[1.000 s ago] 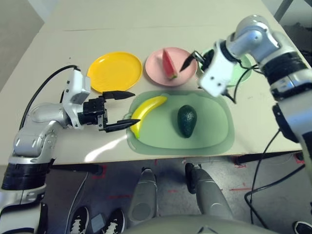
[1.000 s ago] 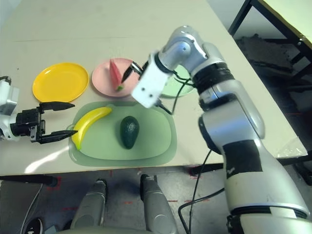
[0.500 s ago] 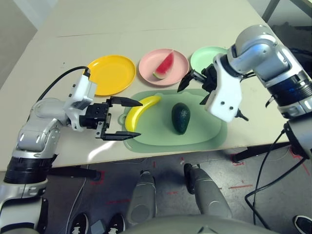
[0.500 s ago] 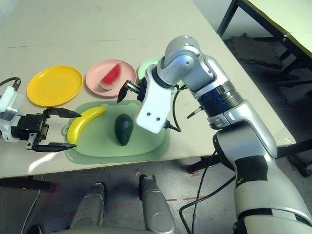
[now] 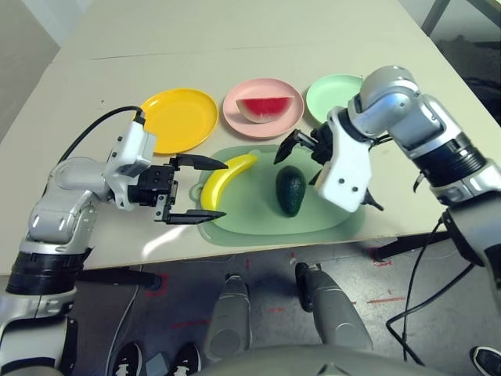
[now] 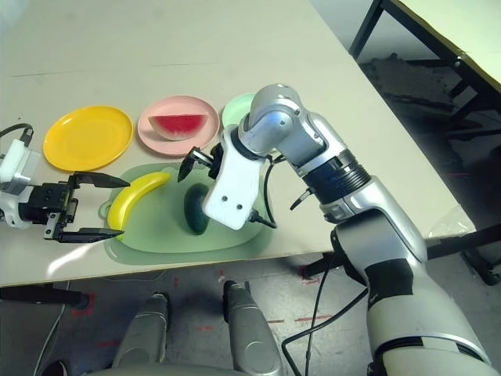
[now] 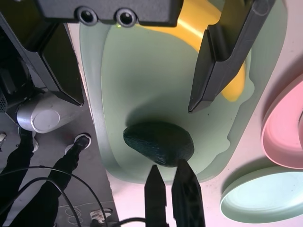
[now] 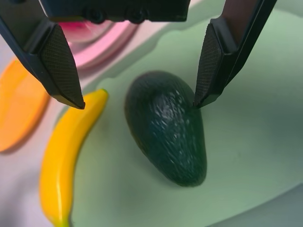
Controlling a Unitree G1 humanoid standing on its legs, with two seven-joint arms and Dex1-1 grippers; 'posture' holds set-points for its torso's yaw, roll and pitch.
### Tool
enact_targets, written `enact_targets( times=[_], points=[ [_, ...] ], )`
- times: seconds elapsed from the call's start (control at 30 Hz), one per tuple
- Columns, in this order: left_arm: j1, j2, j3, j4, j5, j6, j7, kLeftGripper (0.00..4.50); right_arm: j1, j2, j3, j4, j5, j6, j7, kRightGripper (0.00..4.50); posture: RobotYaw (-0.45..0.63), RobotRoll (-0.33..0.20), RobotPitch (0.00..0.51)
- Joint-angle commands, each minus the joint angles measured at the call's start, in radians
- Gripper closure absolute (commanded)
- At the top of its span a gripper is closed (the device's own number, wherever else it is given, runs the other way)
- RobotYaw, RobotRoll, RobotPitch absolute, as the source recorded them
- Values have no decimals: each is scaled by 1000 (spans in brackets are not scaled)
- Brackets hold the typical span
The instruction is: Place the fruits into color-matched plates.
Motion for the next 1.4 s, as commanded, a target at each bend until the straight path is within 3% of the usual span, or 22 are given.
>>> enact_targets(
  times=[0.03, 0.53, 1.4],
  points=[
    [0, 9, -6, -2, 5, -4, -7, 0, 15, 0, 28, 7, -12, -15, 0, 15, -28, 0, 225],
    [-2, 12, 7, -5, -6, -16, -6, 0, 33, 14, 47, 112, -79, -39, -52, 15, -26, 0, 232],
    [-23, 3, -4, 34, 9, -36, -10, 0, 59, 15, 45, 61, -43, 31, -15, 15, -31, 0, 223]
  ],
)
